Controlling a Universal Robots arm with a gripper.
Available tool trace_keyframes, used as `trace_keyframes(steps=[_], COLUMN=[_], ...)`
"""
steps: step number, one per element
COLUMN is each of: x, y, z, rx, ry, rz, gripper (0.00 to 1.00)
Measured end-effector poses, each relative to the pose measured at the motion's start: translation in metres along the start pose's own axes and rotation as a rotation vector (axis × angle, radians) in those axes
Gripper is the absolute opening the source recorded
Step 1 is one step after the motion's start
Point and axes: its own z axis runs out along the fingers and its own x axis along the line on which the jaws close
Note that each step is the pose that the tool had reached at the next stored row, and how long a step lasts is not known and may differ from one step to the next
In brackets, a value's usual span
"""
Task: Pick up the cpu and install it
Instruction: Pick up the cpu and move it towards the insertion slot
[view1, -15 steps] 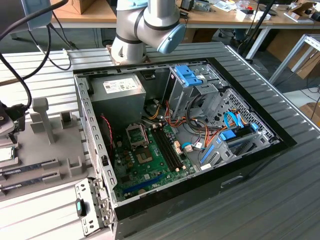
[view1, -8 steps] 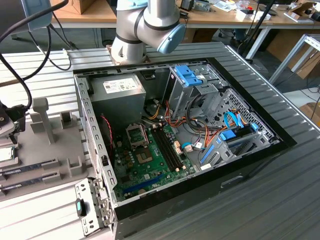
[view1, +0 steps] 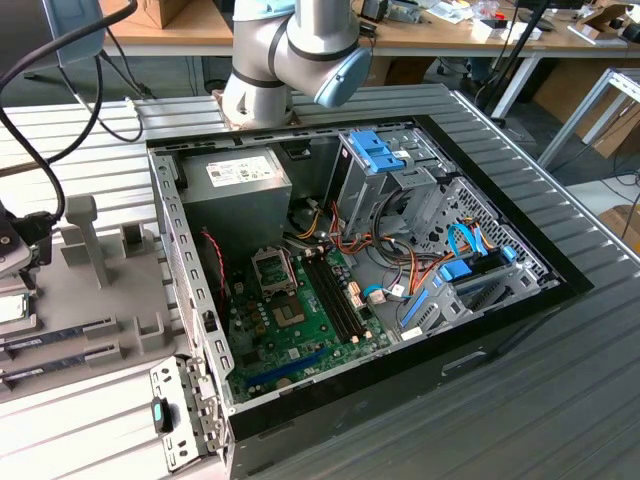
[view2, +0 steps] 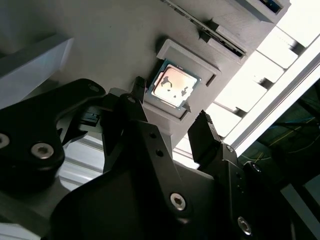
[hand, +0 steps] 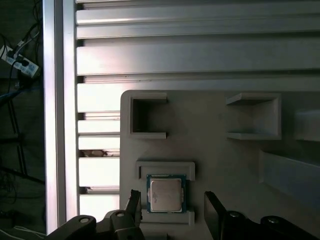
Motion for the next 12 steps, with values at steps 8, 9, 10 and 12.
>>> trace_keyframes(steps=[8, 9, 10, 12], x=[-0.0001, -0.0001, -0.0001, -0.0001], y=[0.0, 0.0001, 0.0001, 0.0001], z=[0.0028, 0.0031, 0.0035, 0.0039], rx=[0.0, 0.0, 0.0, 0.0], ry=[0.0, -0.0001, -0.0001, -0.0001], rz=[0.0, 0.0, 0.0, 0.0], gripper=[0.62, 0.62, 0.62, 0.62])
